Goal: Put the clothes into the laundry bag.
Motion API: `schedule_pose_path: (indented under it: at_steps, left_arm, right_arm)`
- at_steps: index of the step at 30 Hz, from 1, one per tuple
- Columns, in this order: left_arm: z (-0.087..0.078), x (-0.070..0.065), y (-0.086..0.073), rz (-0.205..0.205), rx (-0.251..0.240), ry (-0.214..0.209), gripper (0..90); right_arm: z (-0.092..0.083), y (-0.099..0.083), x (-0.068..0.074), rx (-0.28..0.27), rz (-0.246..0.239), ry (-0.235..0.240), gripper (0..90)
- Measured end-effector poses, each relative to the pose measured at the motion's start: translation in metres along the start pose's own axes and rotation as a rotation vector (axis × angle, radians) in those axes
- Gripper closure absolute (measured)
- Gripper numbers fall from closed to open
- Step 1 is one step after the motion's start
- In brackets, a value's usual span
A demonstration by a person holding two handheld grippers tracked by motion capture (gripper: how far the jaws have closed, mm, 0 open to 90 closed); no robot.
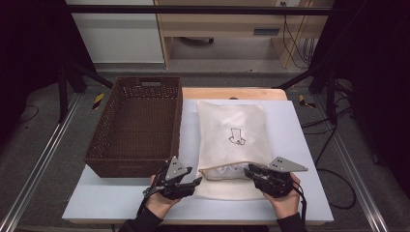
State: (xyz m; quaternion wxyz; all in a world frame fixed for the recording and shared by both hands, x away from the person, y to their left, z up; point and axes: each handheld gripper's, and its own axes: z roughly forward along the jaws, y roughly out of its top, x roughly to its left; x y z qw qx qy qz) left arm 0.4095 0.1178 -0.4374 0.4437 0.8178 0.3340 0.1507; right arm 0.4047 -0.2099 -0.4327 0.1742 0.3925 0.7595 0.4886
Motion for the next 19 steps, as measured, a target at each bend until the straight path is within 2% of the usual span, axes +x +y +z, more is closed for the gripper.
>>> schedule_pose_path:
  at_steps: [3, 6, 9, 11, 14, 17, 19]
  left_arm:
    - [-0.008, 0.000, -0.002, 0.002, -0.011, 0.001, 41.3]
    - [-0.014, 0.001, -0.003, 0.007, -0.021, 0.002, 38.9]
    - [-0.019, 0.004, -0.006, 0.003, -0.028, 0.001, 36.7]
    - [-0.021, 0.006, -0.009, 0.002, -0.026, 0.000, 35.7]
    - [-0.022, 0.011, -0.014, 0.001, -0.018, 0.002, 34.3]
    - [-0.025, 0.016, -0.018, -0.013, -0.016, -0.001, 33.0]
    - [-0.028, 0.019, -0.021, -0.010, -0.014, 0.004, 32.0]
  right_arm:
    - [-0.012, 0.008, 0.005, -0.056, -0.020, 0.000, 62.0]
    - [-0.023, 0.015, 0.002, -0.120, -0.011, -0.029, 54.3]
    - [-0.034, 0.017, -0.007, -0.165, 0.017, -0.095, 44.5]
    - [-0.037, 0.016, -0.014, -0.176, 0.033, -0.144, 40.7]
    - [-0.039, 0.011, -0.026, -0.165, 0.064, -0.195, 40.4]
    - [-0.037, 0.004, -0.036, -0.147, 0.086, -0.232, 39.3]
    - [-0.037, 0.002, -0.041, -0.144, 0.104, -0.238, 39.1]
